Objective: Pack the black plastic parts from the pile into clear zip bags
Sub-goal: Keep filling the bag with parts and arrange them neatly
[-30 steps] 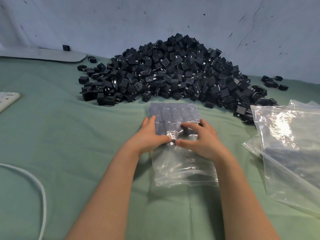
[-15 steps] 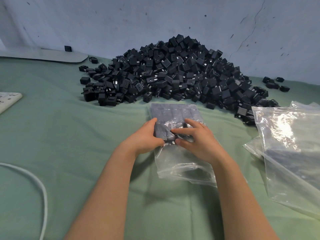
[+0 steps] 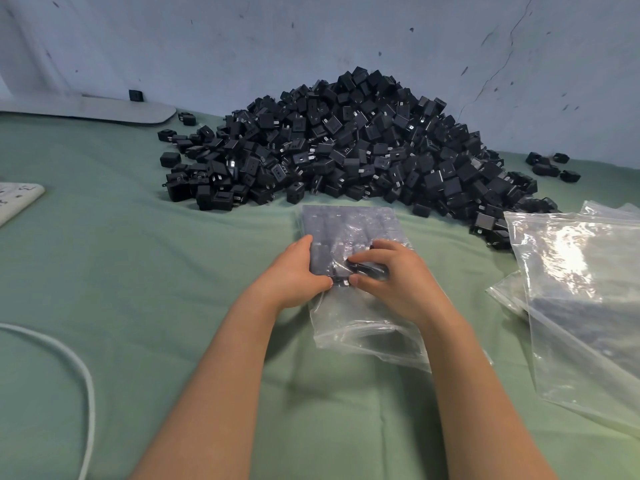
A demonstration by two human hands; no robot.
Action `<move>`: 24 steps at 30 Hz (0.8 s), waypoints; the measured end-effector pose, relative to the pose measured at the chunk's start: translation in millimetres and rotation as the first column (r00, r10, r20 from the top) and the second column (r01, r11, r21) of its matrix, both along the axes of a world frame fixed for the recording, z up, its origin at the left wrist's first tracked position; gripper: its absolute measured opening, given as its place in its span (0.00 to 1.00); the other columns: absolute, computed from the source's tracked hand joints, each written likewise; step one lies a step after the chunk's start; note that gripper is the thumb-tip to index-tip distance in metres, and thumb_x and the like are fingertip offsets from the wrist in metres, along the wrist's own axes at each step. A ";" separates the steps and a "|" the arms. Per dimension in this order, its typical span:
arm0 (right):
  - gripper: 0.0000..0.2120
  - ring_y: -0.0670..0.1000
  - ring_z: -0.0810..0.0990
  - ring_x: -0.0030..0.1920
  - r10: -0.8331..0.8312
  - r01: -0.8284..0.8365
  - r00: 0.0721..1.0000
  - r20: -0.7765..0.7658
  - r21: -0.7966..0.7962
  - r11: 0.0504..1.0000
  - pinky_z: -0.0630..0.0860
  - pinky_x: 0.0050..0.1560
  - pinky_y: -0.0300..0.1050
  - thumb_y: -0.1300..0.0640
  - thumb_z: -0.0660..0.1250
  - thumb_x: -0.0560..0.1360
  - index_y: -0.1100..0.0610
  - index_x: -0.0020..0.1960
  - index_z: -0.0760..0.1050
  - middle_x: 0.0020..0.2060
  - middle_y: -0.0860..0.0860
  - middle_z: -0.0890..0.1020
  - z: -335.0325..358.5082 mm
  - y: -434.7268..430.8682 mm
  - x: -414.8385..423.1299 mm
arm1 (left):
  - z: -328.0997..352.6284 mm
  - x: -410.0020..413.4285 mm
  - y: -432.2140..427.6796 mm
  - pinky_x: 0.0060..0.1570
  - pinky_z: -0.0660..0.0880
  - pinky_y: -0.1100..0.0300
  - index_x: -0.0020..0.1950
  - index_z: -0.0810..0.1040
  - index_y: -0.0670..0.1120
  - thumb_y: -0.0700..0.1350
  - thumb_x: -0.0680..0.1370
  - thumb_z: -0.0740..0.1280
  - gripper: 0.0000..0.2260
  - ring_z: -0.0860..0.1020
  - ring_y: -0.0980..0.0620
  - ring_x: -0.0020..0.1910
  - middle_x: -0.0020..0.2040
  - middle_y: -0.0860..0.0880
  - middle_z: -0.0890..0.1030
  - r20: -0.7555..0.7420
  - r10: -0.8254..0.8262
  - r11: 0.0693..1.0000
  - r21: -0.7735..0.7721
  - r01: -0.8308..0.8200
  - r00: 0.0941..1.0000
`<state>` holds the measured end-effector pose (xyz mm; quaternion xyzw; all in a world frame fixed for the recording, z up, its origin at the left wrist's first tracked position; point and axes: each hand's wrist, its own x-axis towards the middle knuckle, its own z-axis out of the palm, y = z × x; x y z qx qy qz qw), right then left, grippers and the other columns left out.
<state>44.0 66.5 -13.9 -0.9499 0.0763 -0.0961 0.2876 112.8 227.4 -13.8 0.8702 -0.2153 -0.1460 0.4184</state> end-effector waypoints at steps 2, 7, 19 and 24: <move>0.14 0.53 0.70 0.66 -0.004 0.004 1.000 0.003 -0.002 1.000 0.62 0.69 0.61 0.48 0.72 0.72 0.43 0.58 0.79 0.62 0.51 0.75 0.1 0.8 0.1 | 0.3 -0.2 -0.7 0.64 0.69 0.50 0.70 0.63 0.41 0.40 0.73 0.70 0.28 0.72 0.46 0.63 0.66 0.44 0.71 0.000 0.002 1.000 0.005 -0.002 1.000; 0.15 0.53 0.69 0.67 -0.024 0.024 1.000 -0.010 -0.029 0.999 0.62 0.69 0.61 0.47 0.71 0.73 0.42 0.59 0.79 0.64 0.52 0.73 0.7 2.2 -0.4 | 0.6 -0.8 -0.4 0.66 0.67 0.51 0.75 0.58 0.43 0.41 0.73 0.70 0.34 0.71 0.47 0.65 0.69 0.45 0.69 0.006 0.000 1.000 0.006 0.000 1.000; 0.15 0.55 0.73 0.64 -0.445 0.436 0.893 0.063 0.118 0.892 0.68 0.61 0.47 0.55 0.64 0.78 0.54 0.64 0.75 0.62 0.55 0.76 -2.2 -26.5 -4.6 | -2.6 4.1 -2.0 0.52 0.74 0.61 0.54 0.71 0.49 0.39 0.75 0.64 0.10 0.77 0.56 0.51 0.50 0.53 0.79 -0.155 0.141 0.957 -0.232 -0.175 0.978; 0.13 0.55 0.77 0.57 -0.459 0.447 0.887 0.057 0.150 0.882 0.72 0.55 0.46 0.60 0.62 0.77 0.54 0.60 0.78 0.57 0.54 0.81 -4.7 -24.9 -2.3 | -1.5 0.7 -4.1 0.63 0.70 0.45 0.57 0.73 0.42 0.36 0.74 0.60 0.12 0.75 0.43 0.60 0.60 0.41 0.78 -0.195 0.131 0.951 -0.252 -0.179 0.972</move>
